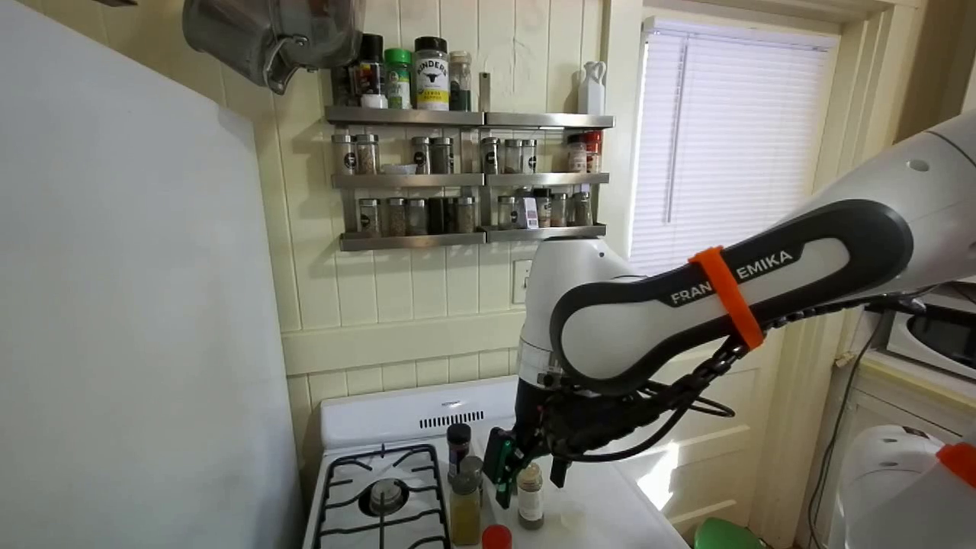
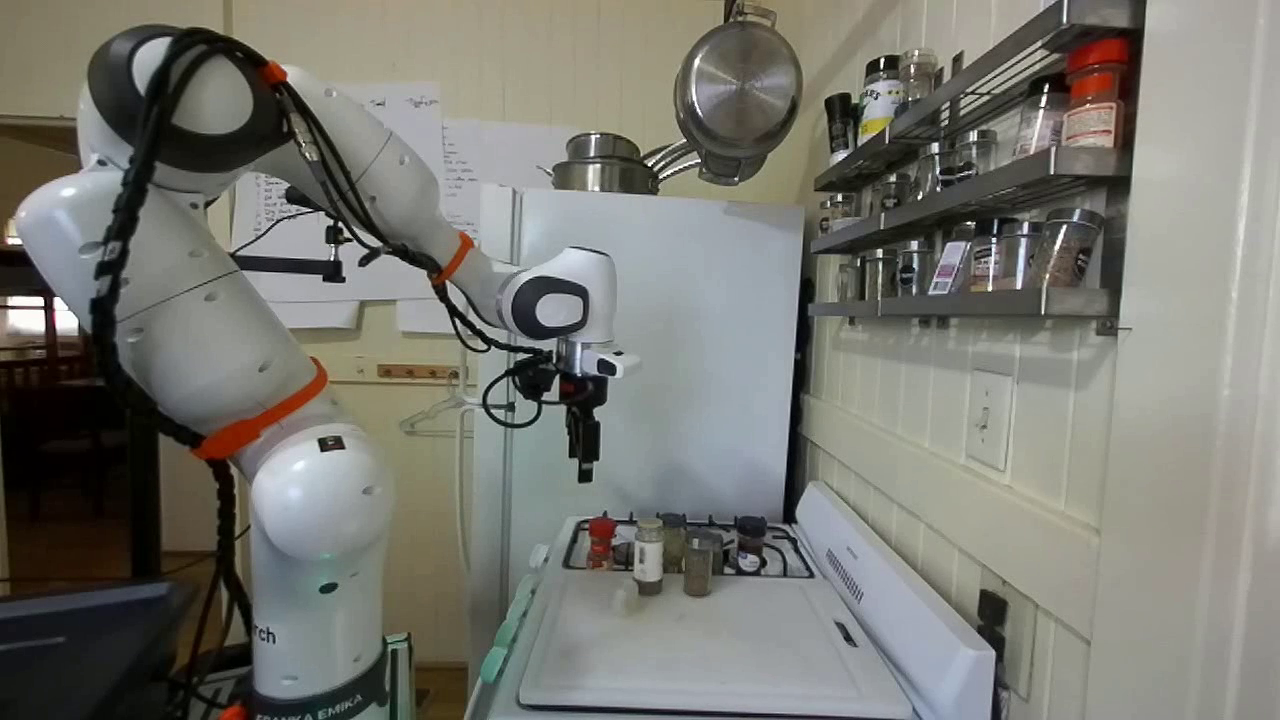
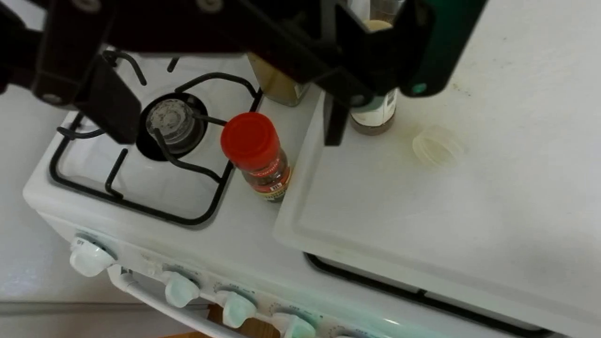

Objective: Pick up the bottle from the stove and put it on the shelf

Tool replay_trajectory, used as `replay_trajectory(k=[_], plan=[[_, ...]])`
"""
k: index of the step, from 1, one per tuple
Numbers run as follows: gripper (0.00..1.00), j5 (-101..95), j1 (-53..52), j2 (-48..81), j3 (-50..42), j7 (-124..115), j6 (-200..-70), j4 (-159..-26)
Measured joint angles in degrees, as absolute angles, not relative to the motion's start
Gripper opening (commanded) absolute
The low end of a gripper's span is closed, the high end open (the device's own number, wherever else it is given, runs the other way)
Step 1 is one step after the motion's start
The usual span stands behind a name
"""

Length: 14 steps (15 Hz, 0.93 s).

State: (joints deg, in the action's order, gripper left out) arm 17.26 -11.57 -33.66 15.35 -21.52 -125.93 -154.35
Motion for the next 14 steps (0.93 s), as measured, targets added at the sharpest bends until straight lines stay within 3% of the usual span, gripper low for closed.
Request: replay_trajectory(k=[14], plan=[[1.00,4.90,5.12,-34.92,13.69,-30.69,-129.43,-151.76]])
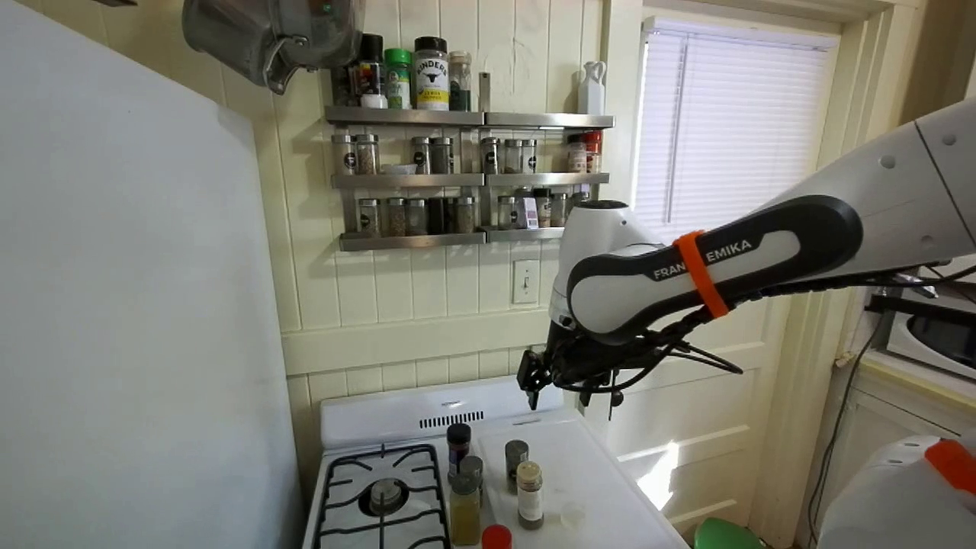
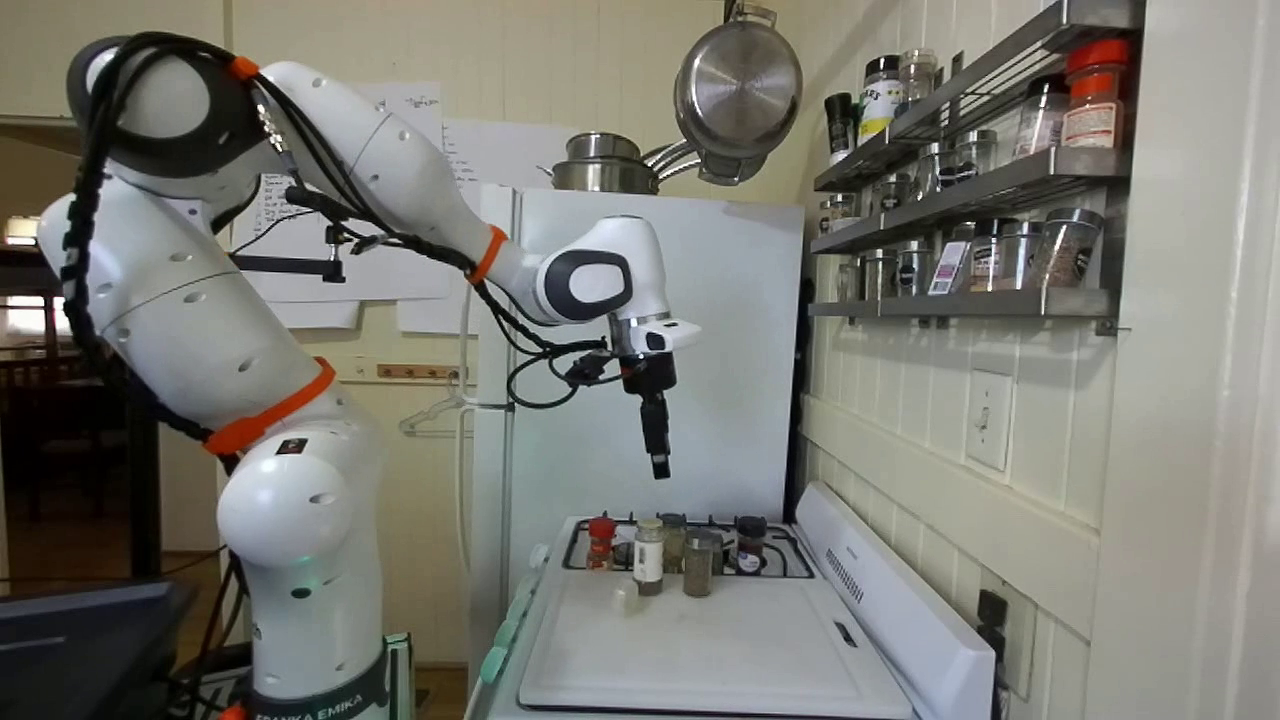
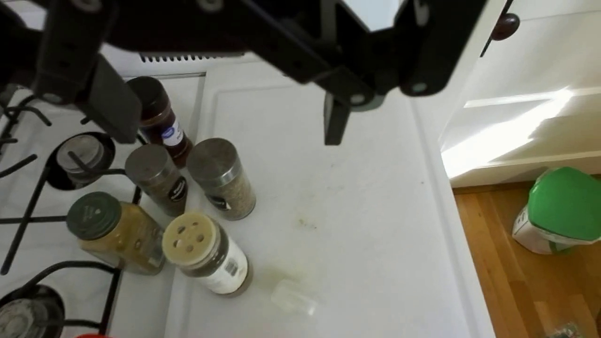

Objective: Pick up the bottle from the stove and put it on the shelf

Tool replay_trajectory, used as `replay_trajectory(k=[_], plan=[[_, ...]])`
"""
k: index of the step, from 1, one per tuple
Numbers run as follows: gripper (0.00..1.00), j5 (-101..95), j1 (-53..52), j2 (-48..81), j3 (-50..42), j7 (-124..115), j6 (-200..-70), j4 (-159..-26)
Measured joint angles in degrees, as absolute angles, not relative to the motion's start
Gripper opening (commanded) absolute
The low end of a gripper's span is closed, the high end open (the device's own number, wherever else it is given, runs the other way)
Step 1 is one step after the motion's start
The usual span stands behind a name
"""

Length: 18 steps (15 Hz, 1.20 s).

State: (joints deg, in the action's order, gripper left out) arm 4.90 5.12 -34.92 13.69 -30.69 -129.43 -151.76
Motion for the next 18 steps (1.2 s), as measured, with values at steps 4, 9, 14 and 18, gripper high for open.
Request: replay_trajectory(k=[4,9,14,18], plan=[[1.00,3.37,6.18,-31.02,13.17,-30.40,-133.43,-151.68],[1.00,3.22,5.81,-25.21,11.99,-28.45,-137.18,-150.73],[1.00,3.22,4.71,-20.00,10.98,-26.38,-138.87,-148.86],[1.00,3.22,3.38,-16.55,10.56,-25.57,-140.26,-147.60]])
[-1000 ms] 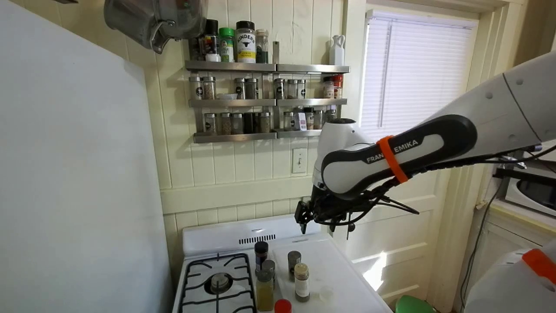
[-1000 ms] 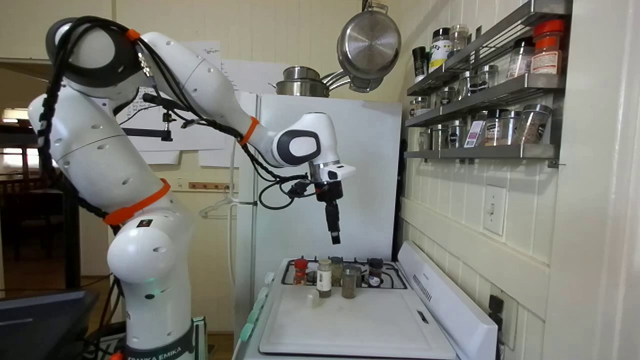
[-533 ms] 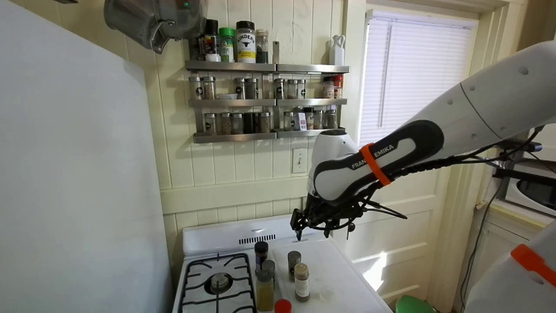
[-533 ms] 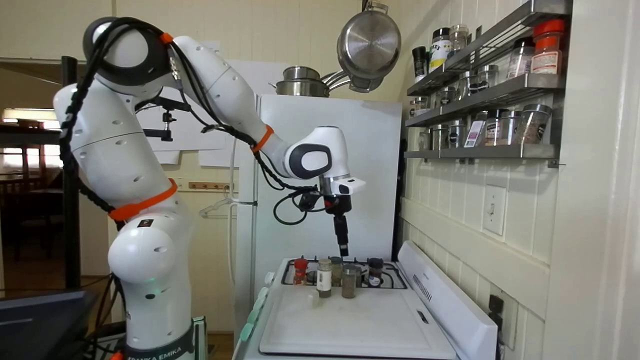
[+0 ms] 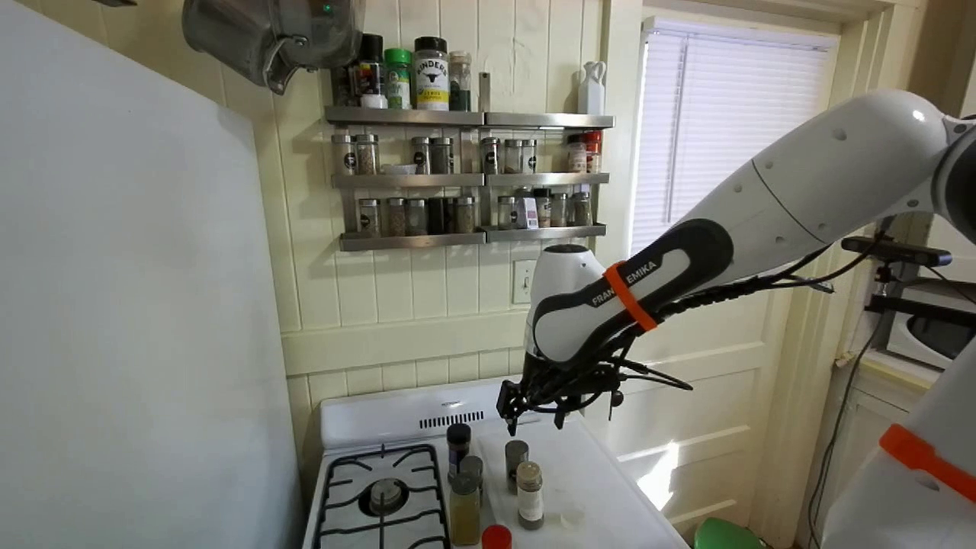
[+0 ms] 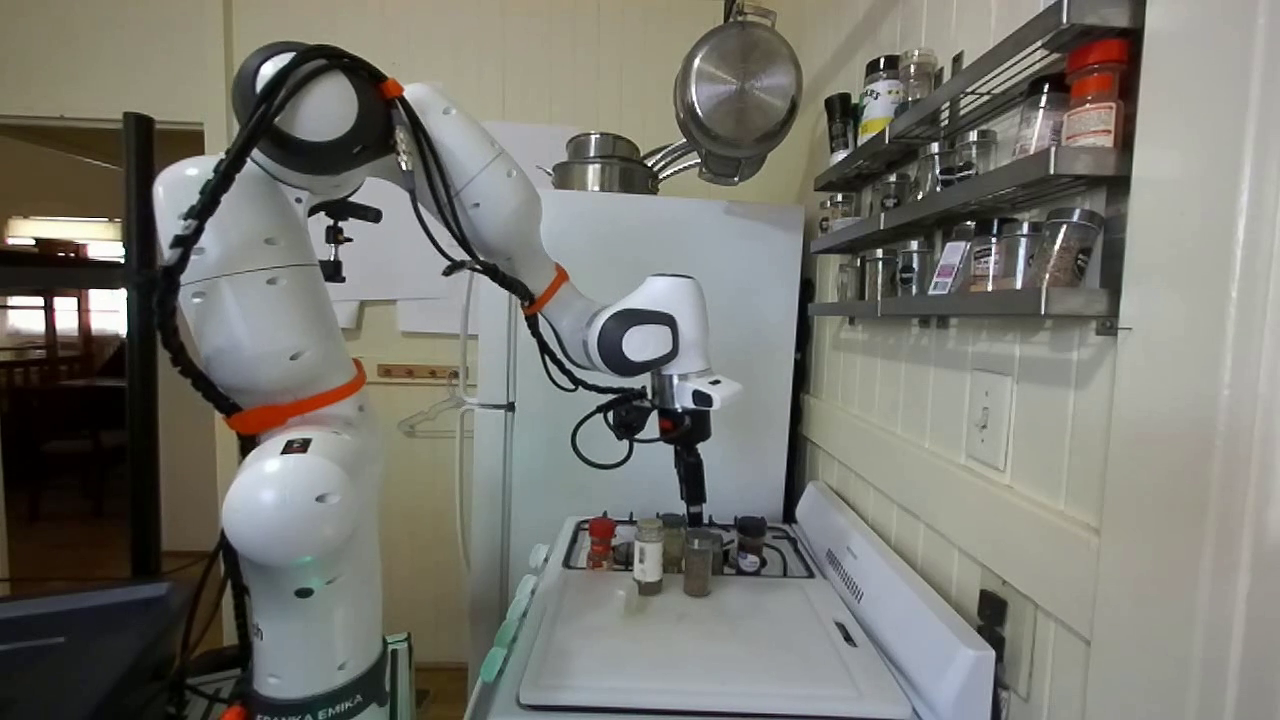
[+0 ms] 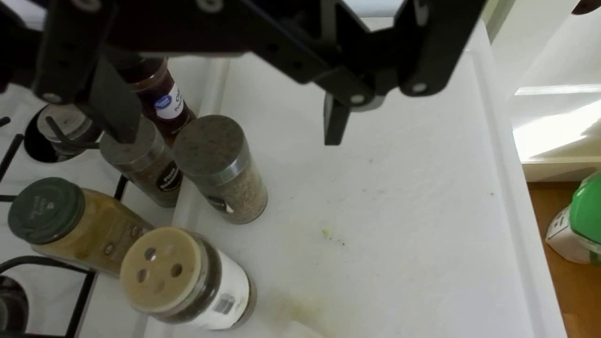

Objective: Pick up the bottle from the stove and put it on the shelf

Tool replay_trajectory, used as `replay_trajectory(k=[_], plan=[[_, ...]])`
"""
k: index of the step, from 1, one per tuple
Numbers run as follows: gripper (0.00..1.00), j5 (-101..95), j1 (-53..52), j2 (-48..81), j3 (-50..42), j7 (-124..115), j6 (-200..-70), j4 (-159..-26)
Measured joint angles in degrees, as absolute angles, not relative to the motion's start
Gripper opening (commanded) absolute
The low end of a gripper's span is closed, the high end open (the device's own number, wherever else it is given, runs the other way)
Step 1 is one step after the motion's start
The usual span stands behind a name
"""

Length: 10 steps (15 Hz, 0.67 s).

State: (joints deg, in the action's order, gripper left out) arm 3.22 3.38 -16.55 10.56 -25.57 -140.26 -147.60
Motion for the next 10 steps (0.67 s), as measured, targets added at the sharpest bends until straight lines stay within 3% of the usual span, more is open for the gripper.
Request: replay_trajectory(k=[10], plan=[[1.00,3.22,1.46,-10.56,9.78,-25.36,-142.91,-146.20]])
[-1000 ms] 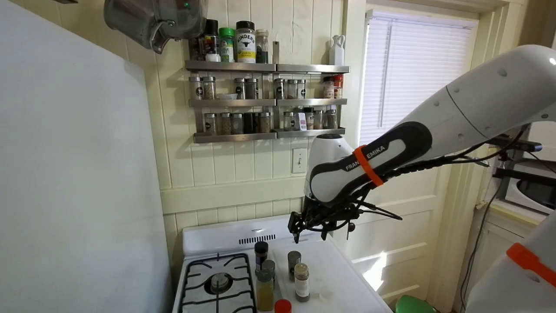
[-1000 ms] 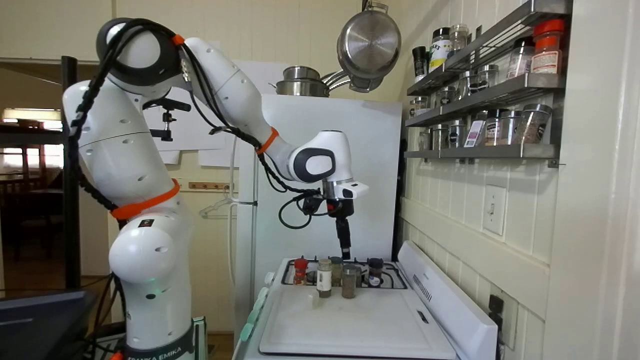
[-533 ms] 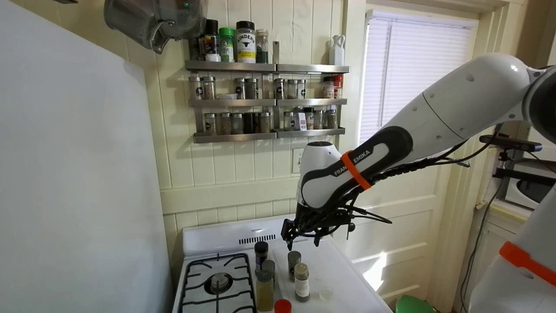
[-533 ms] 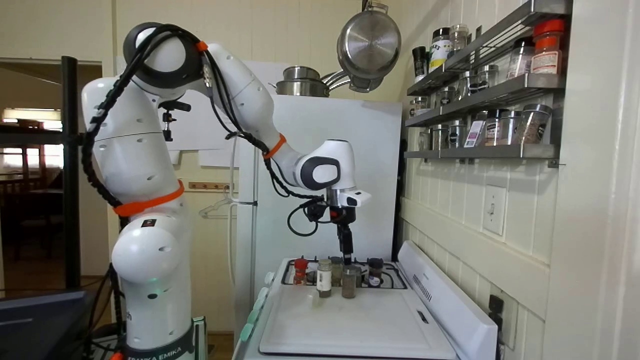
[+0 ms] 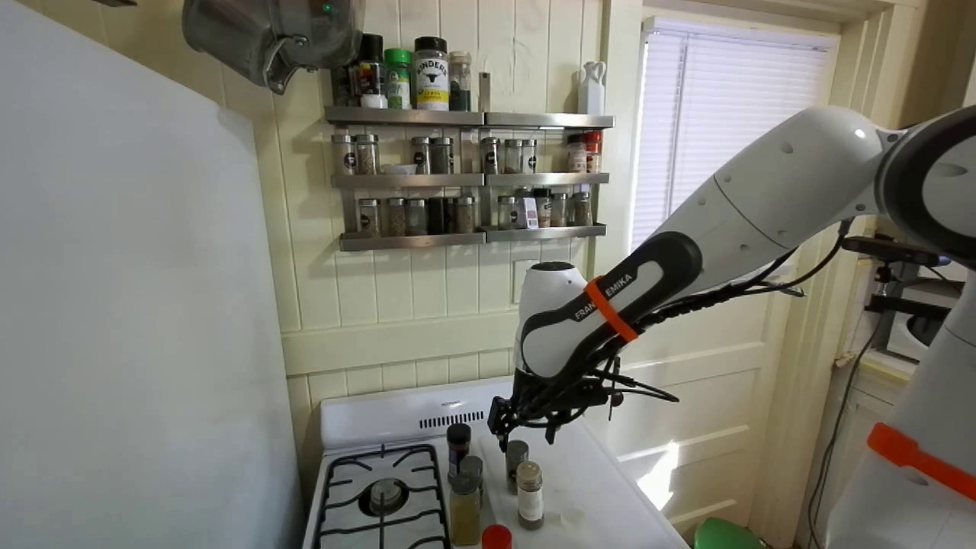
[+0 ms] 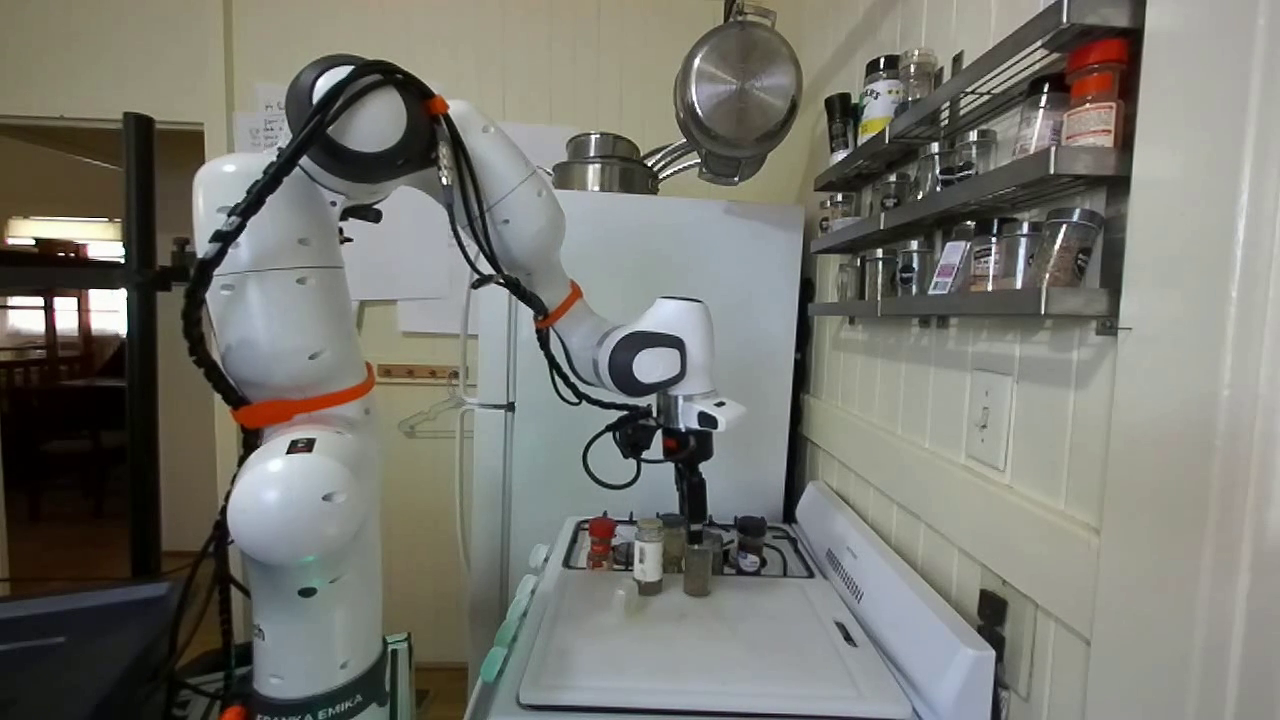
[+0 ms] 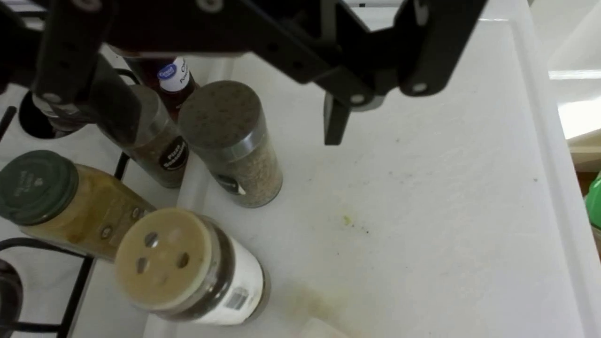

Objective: Pick up the bottle from the stove and put it on the shelf

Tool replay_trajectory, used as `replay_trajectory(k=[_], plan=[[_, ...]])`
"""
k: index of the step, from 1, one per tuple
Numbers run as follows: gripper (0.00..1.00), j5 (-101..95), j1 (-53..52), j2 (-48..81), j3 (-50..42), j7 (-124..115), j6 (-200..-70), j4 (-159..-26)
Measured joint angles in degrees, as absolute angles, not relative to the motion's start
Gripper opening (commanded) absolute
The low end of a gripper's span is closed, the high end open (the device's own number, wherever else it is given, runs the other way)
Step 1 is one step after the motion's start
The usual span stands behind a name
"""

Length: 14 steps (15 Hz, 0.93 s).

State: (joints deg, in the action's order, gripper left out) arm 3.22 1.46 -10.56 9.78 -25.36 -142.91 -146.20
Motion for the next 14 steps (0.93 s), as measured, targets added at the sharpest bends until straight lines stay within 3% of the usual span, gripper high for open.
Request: replay_trajectory(k=[3,5,9,11,12,13,14], plan=[[0.97,3.22,0.88,-9.18,9.39,-25.14,-143.18,-145.71],[0.90,3.22,0.56,-8.40,9.21,-25.05,-143.67,-145.41],[1.00,3.22,0.12,-7.21,8.81,-24.93,-144.89,-145.20],[0.95,3.22,-0.04,-6.87,8.61,-24.83,-145.03,-145.03],[0.75,3.22,-0.07,-6.65,8.54,-24.76,-145.04,-144.87],[0.75,3.22,-0.09,-6.40,8.48,-24.72,-145.04,-144.67],[0.67,3.22,-0.11,-6.17,8.43,-24.67,-145.04,-144.48]])
